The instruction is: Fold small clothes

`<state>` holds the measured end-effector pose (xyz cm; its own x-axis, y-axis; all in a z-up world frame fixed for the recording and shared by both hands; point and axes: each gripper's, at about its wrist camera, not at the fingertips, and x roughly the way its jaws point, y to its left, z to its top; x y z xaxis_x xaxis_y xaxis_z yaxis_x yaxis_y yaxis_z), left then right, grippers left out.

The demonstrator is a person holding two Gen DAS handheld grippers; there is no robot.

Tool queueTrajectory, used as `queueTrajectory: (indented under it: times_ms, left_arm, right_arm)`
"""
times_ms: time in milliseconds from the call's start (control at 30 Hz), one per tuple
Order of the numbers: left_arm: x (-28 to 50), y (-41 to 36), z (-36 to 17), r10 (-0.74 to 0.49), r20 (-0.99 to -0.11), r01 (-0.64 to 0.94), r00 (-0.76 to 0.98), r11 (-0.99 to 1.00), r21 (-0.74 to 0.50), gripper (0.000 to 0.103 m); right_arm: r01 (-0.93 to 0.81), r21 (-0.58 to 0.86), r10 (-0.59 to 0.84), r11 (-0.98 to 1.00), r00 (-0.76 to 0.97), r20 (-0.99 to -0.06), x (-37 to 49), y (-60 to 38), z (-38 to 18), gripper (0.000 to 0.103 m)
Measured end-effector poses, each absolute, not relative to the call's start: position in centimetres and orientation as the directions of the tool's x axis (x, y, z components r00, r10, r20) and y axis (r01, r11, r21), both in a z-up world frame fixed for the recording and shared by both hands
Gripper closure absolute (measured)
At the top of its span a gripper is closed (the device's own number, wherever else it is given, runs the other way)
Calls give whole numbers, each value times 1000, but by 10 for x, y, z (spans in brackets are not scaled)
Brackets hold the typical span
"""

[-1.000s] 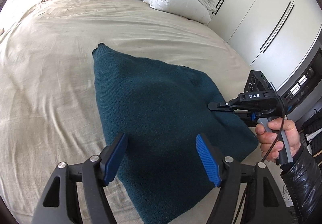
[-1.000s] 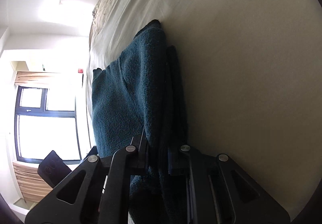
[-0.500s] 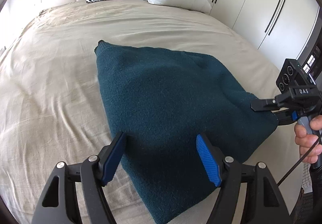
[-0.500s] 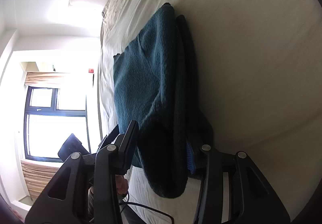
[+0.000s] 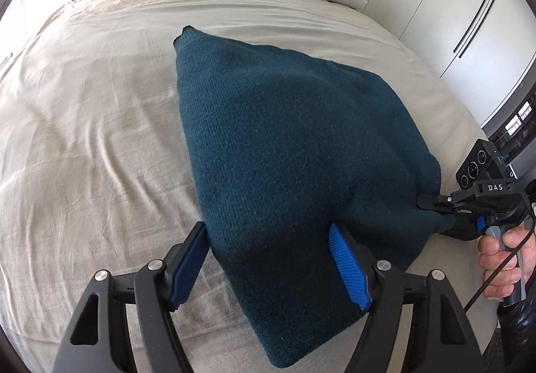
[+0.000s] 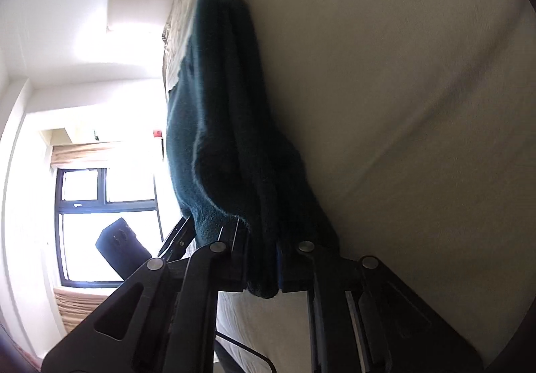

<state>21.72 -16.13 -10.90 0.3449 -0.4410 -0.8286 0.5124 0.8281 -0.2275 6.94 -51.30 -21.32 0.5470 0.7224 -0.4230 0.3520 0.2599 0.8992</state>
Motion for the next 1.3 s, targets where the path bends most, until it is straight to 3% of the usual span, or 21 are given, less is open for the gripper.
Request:
queueTrajectory:
  times_ms: [200, 300, 467, 533, 633, 700, 733, 1000, 1233, 1300]
  left_arm:
    - [202, -151, -83, -429, -793, 528, 432, 834, -163, 33]
    - [202, -148, -70, -436, -762, 519, 478, 840, -156, 33]
    - [203, -167, -66, -481, -741, 565, 469, 808, -167, 33]
    - [207, -176, -72, -469, -754, 570, 459, 807, -154, 33]
    - [219, -182, -89, -446, -784, 560, 431, 814, -156, 32]
    - [219, -179, -93, -464, -774, 567, 431, 806, -168, 30]
    - [217, -178, -93, -469, -770, 575, 432, 801, -165, 30]
    - [229, -148, -65, -520, -701, 510, 488, 821, -255, 30]
    - [239, -181, -56, -502, -709, 579, 495, 799, -162, 30]
    - [246, -184, -66, -498, -733, 567, 463, 802, -186, 30]
  right_arm:
    - [327, 902, 670, 282, 606, -429, 44, -538, -175, 90]
    - [372, 842, 536, 391, 652, -537, 32, -558, -147, 86]
    - [184, 882, 621, 434, 648, -441, 49, -521, -102, 86]
    - [161, 890, 653, 426, 627, -426, 62, -506, -101, 86]
    - [263, 849, 619, 459, 591, -517, 79, -502, -129, 87]
    - [280, 886, 644, 370, 610, -461, 74, -515, -154, 103]
    - [282, 907, 656, 313, 626, -421, 68, -519, -160, 103]
    - [174, 877, 615, 448, 652, -443, 45, -537, -104, 96]
    - [153, 866, 652, 477, 599, -465, 103, -513, -90, 96]
    - [157, 868, 649, 471, 605, -462, 119, -512, -95, 96]
